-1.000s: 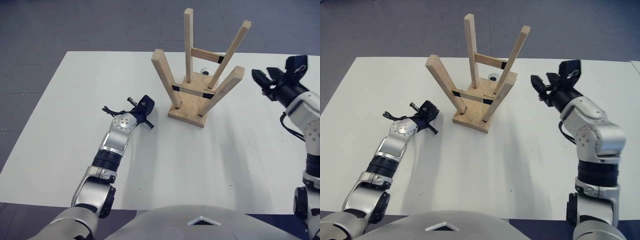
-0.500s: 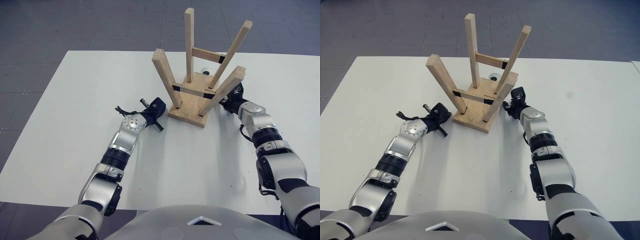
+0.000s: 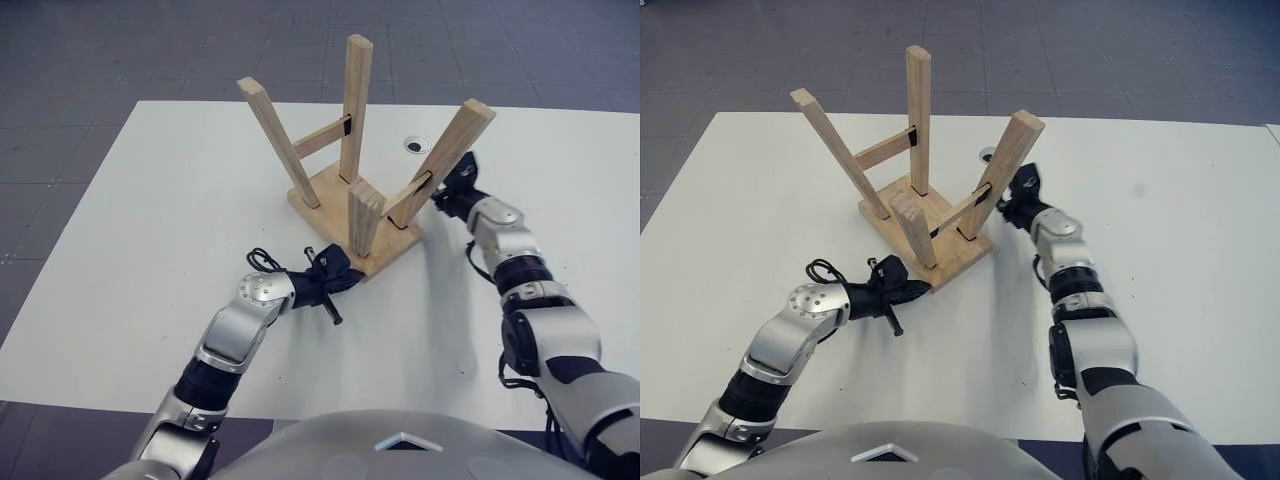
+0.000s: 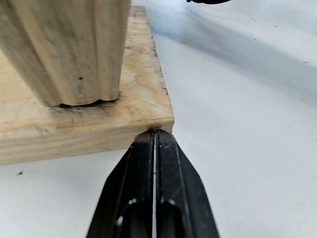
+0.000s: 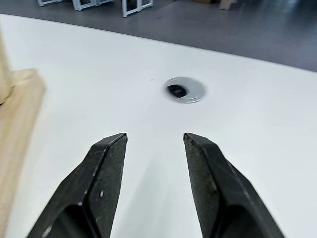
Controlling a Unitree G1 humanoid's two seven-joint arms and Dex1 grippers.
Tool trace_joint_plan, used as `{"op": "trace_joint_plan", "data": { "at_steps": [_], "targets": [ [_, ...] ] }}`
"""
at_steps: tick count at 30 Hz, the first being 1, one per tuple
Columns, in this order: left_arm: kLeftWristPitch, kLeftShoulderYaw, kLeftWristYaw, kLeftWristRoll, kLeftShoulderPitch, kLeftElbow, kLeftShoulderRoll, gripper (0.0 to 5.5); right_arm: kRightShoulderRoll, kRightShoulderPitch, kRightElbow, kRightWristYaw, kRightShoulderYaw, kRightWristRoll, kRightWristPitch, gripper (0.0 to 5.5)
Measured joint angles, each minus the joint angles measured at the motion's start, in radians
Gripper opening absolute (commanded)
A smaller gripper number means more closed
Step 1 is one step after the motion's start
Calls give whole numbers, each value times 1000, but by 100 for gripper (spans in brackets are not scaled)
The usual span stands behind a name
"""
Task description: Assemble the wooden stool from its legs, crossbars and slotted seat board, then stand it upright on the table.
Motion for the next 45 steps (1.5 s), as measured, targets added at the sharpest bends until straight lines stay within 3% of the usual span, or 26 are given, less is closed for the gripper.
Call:
{"op": "trace_joint_plan", "data": {
  "at_steps": [8,12,15,17,24,32,35,39,43,45],
  "targets": [
    [-22,30,71,-13,-8,5,-36,10,-214,444,-783,209,-16,137,438,211],
    [-18,124,50,-49,94,-59,54,10,-338,622,-1141,349,-23,318,659,211],
    [-23,257,29,-81,163,-63,153,10,-369,689,-1405,403,23,453,784,211],
    [-59,309,66,-82,154,-37,146,10,-326,685,-1417,378,97,446,790,211],
    [-214,371,175,-114,93,2,22,119,-141,587,-1258,223,212,319,701,205],
    [-334,395,208,-103,95,38,15,123,-13,534,-1157,168,276,264,629,205],
    [-335,392,208,-103,96,38,15,126,20,511,-1120,152,291,239,601,163],
    [-341,395,198,-103,96,64,29,126,-10,493,-1102,176,303,197,562,138],
    [-415,441,102,-114,102,169,118,126,-142,490,-1071,356,308,183,458,123],
    [-416,447,-6,-181,111,203,140,158,-193,473,-1017,474,292,197,400,121]
  ]
}}
